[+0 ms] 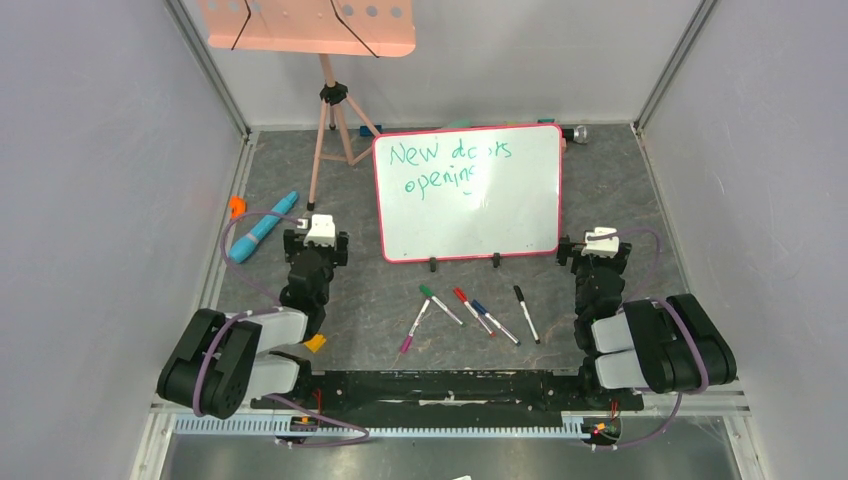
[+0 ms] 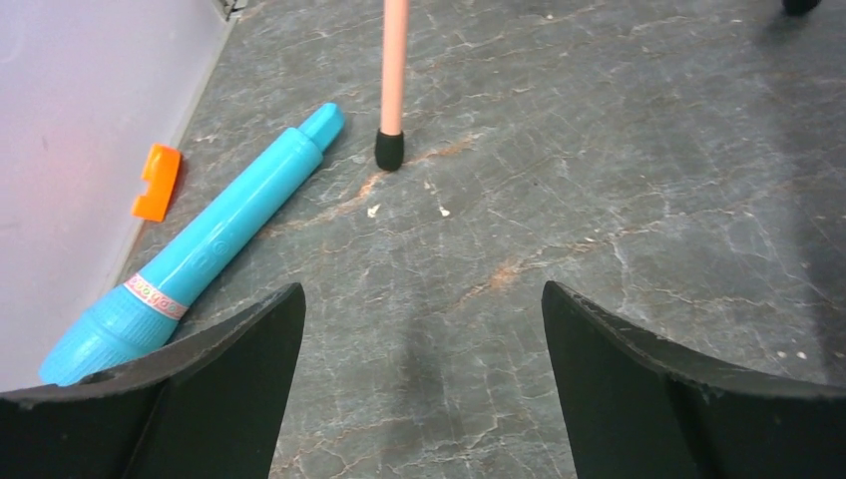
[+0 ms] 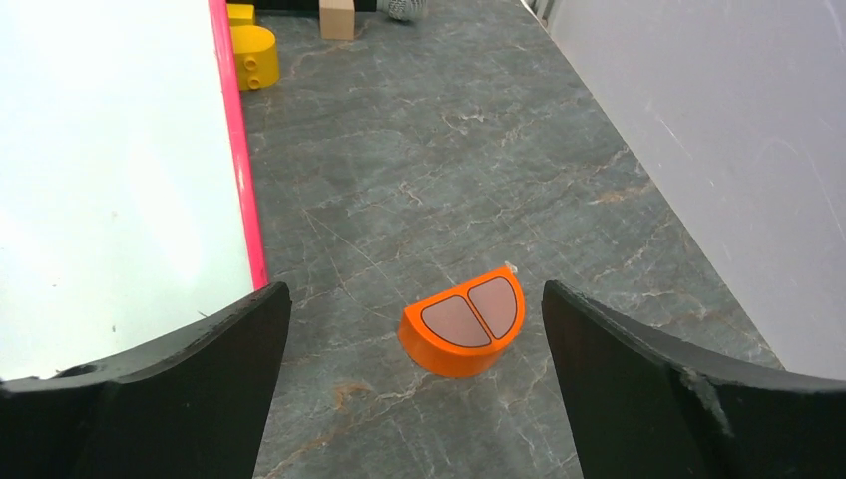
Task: Write a sentence on the whiteboard
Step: Reset both arms
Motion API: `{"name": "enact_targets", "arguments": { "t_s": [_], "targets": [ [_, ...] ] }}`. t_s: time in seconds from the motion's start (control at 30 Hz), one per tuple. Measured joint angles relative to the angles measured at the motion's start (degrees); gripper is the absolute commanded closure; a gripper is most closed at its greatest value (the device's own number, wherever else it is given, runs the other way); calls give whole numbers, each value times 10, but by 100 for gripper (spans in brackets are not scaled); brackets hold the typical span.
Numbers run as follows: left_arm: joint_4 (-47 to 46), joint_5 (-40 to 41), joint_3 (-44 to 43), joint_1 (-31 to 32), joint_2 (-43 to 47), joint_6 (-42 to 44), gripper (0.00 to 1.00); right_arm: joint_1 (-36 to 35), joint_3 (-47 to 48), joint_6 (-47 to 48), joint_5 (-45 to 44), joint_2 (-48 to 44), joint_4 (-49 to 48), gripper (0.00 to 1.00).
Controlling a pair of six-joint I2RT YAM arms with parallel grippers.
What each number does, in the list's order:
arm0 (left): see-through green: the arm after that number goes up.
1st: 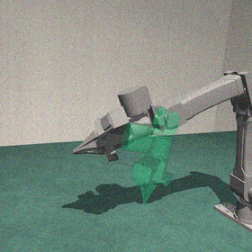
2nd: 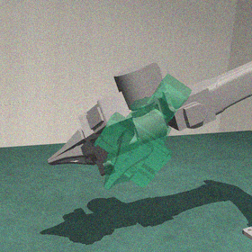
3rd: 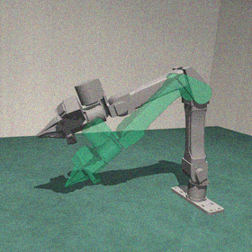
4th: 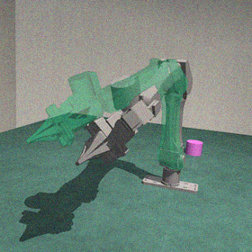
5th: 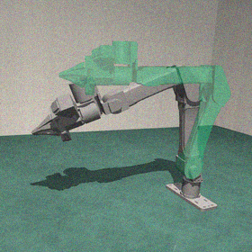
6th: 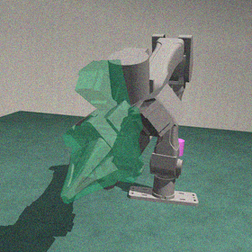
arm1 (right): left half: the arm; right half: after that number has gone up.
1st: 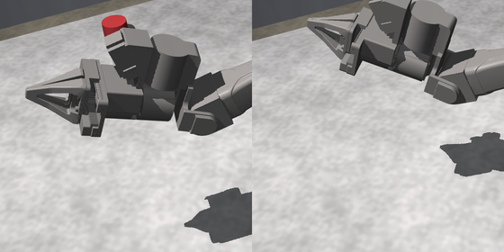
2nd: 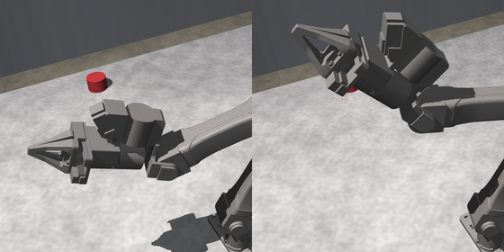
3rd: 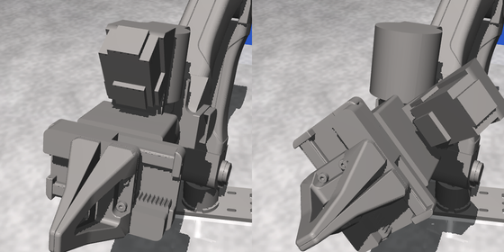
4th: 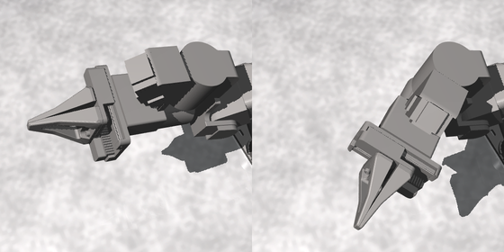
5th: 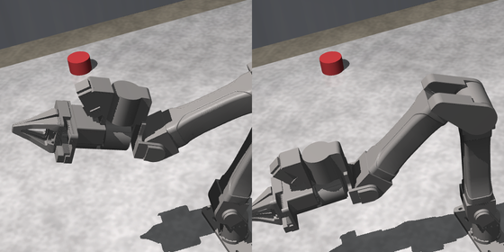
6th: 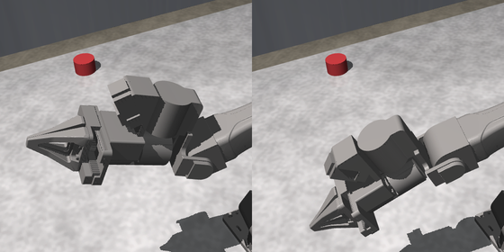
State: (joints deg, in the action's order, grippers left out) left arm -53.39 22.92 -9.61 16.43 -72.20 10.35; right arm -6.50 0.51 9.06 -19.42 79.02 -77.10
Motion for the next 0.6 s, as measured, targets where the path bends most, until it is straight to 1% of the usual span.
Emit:
{"name": "enact_targets", "arguments": {
  "t_s": [0.17, 0.37, 0.53, 0.6],
  "targets": [
    [-18, 25, 2, -6, -3, 3, 5, 0, 0, 3, 6, 0, -8, 2],
    [6, 35, -25, -17, -24, 2, 5, 0, 0, 5, 8, 0, -15, 2],
    [10, 13, -24, -32, -12, 2, 6, 0, 0, 5, 8, 0, -17, 2],
    [13, -11, -22, -35, -2, 1, 7, 0, 0, 5, 8, 0, -17, 2]
  ]
}}
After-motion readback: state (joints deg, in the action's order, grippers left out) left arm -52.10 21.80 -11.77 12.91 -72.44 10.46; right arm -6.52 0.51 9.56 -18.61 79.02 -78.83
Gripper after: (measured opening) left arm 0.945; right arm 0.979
